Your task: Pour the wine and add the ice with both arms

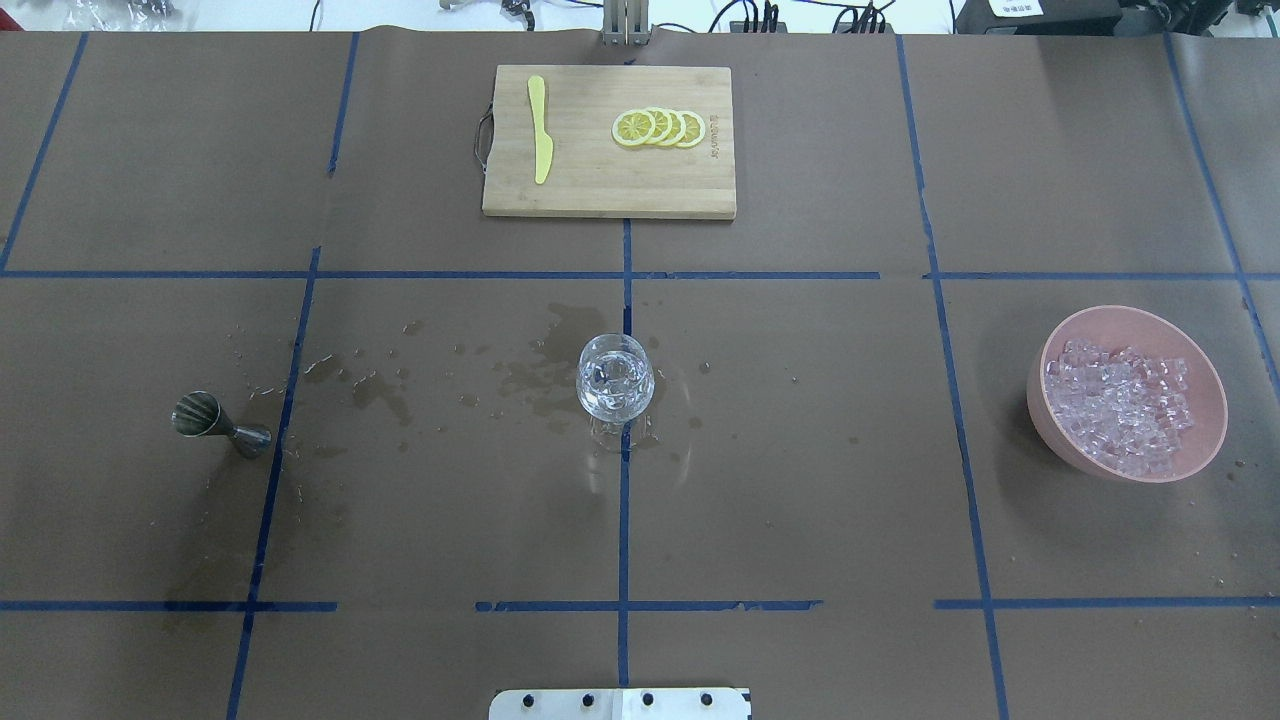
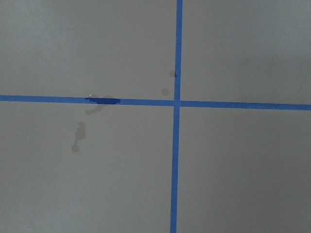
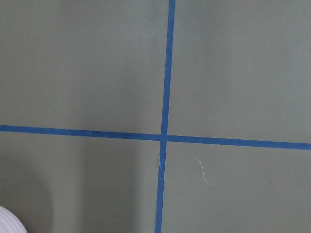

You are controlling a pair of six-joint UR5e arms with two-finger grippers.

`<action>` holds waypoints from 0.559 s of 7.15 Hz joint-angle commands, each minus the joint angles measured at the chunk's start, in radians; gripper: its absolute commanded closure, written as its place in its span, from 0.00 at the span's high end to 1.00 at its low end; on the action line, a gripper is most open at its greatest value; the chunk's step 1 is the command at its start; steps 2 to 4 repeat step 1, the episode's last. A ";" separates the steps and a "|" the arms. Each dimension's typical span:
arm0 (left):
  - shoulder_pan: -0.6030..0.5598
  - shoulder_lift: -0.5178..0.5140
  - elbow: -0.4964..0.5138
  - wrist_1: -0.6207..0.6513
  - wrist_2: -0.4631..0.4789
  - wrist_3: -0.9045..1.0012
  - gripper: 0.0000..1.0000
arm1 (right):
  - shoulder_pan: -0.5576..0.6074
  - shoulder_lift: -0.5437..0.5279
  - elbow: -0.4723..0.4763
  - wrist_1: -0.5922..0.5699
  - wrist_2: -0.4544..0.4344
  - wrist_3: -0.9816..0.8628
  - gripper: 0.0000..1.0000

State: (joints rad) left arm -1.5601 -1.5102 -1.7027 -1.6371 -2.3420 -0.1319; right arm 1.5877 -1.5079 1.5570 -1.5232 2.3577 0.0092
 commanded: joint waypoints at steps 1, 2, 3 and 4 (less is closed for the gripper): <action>0.000 -0.001 0.000 0.000 0.000 0.000 1.00 | 0.000 0.000 0.000 0.000 0.000 -0.002 1.00; 0.000 -0.001 0.000 0.000 0.000 0.000 1.00 | 0.000 0.000 0.000 0.000 0.000 -0.002 1.00; 0.000 -0.001 0.000 0.000 0.000 0.000 1.00 | 0.000 0.000 0.000 0.000 0.000 -0.002 1.00; 0.000 -0.001 0.000 0.000 0.000 0.000 1.00 | 0.000 0.000 0.000 0.000 0.000 -0.002 1.00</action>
